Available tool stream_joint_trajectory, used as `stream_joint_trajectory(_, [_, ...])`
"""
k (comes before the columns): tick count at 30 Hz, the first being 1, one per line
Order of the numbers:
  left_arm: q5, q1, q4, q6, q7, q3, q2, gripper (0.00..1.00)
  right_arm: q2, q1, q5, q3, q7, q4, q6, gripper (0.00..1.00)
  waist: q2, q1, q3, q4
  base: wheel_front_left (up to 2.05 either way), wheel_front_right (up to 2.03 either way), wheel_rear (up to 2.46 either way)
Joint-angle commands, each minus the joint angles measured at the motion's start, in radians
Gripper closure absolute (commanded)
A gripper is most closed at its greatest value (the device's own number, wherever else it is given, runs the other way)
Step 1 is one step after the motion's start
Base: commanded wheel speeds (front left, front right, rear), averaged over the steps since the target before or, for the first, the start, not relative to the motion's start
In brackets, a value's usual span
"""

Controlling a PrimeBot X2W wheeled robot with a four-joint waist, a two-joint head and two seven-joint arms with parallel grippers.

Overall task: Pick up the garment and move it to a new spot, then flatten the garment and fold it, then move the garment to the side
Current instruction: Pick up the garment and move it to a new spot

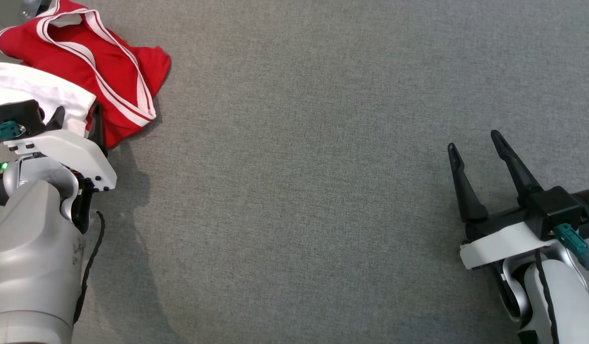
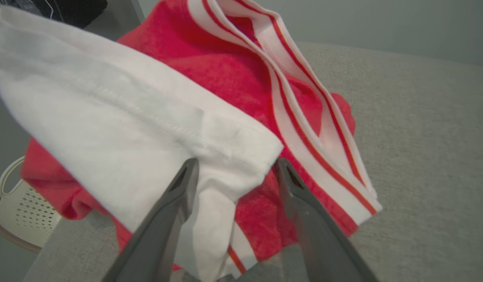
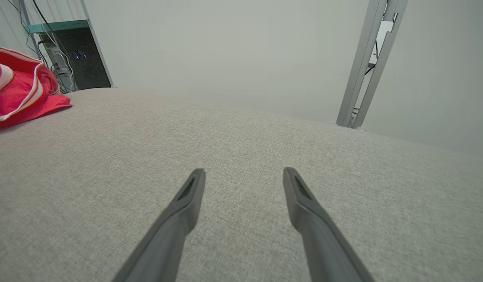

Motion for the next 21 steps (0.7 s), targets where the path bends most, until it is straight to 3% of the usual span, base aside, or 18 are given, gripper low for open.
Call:
stream_joint_trajectory(1, [0.007, -0.022, 0.021, 0.009, -0.004, -0.005, 0.008, 0.00, -0.006, -0.011, 0.004, -0.004, 0.002, -0.005, 0.000, 0.00, 0.0000, 0.0000, -0.001, 0.001, 0.00, 0.00, 0.00])
stream_joint_trajectory(2, [0.013, -0.030, 0.030, 0.014, -0.015, -0.010, 0.013, 0.24, -0.006, -0.010, 0.003, -0.006, 0.003, -0.005, 0.000, 0.00, 0.0000, 0.0000, -0.003, 0.001, 0.00, 0.00, 0.00])
stream_joint_trajectory(3, [0.015, -0.035, 0.044, 0.016, -0.016, -0.014, 0.014, 0.75, -0.005, -0.009, 0.003, -0.006, 0.003, -0.005, 0.000, 0.00, 0.0000, 0.0000, -0.004, 0.002, 0.00, 0.00, 0.00])
stream_joint_trajectory(4, [0.013, -0.038, 0.050, 0.018, -0.029, -0.015, 0.015, 1.00, -0.004, -0.009, 0.004, -0.007, 0.003, -0.005, 0.000, 0.00, 0.0000, 0.0000, -0.005, 0.003, 0.00, 0.00, 0.00])
stream_joint_trajectory(12, [-0.004, -0.021, 0.010, 0.047, -0.130, 0.002, 0.013, 1.00, 0.010, 0.019, 0.005, -0.030, -0.005, 0.010, 0.000, 0.00, 0.0000, 0.0000, -0.053, 0.016, 0.00, 0.00, 0.00])
stream_joint_trajectory(17, [0.005, 0.034, -0.126, 0.067, -0.138, 0.017, 0.021, 1.00, 0.027, 0.035, 0.010, -0.046, -0.016, 0.019, 0.000, 0.00, 0.0000, 0.0000, -0.105, 0.013, 0.00, 0.00, 0.00])
stream_joint_trajectory(21, [0.016, 0.141, -0.324, 0.080, -0.138, 0.039, 0.024, 1.00, 0.042, 0.057, 0.017, -0.063, -0.026, 0.034, 0.000, 0.00, 0.0000, 0.0000, -0.165, 0.002, 0.00, 0.00, 0.00])
